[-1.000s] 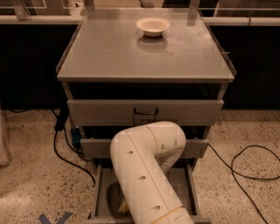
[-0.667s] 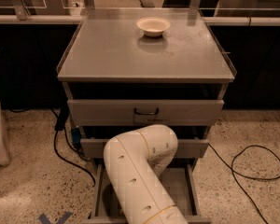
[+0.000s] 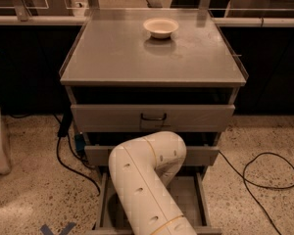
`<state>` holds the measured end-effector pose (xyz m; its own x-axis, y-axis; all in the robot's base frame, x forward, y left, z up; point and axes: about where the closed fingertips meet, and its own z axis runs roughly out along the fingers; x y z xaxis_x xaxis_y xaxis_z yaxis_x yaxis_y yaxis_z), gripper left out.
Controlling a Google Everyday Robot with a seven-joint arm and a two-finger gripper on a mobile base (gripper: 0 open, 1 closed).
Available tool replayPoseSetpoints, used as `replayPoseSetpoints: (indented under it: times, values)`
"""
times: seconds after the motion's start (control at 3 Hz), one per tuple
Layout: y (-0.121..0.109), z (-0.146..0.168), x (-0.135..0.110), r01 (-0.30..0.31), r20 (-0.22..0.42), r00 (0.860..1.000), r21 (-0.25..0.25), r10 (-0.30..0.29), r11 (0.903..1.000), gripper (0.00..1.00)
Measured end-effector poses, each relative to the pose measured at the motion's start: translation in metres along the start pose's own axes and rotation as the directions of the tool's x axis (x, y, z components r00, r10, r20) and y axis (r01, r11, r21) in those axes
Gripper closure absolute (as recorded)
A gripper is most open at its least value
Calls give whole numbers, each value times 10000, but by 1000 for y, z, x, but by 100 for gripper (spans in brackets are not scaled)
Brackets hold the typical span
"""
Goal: Pick blue plastic bottle from bottom drawer and place on counter
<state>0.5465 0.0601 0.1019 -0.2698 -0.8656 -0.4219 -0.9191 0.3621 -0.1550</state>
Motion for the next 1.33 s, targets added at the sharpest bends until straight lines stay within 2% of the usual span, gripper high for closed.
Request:
replayPoseSetpoints:
  times: [1.0, 1.33]
  values:
    - [0, 0, 0, 0, 0, 10000, 0, 0, 10000, 88]
    - [0, 0, 0, 0, 0, 10000, -1, 0, 10000, 100]
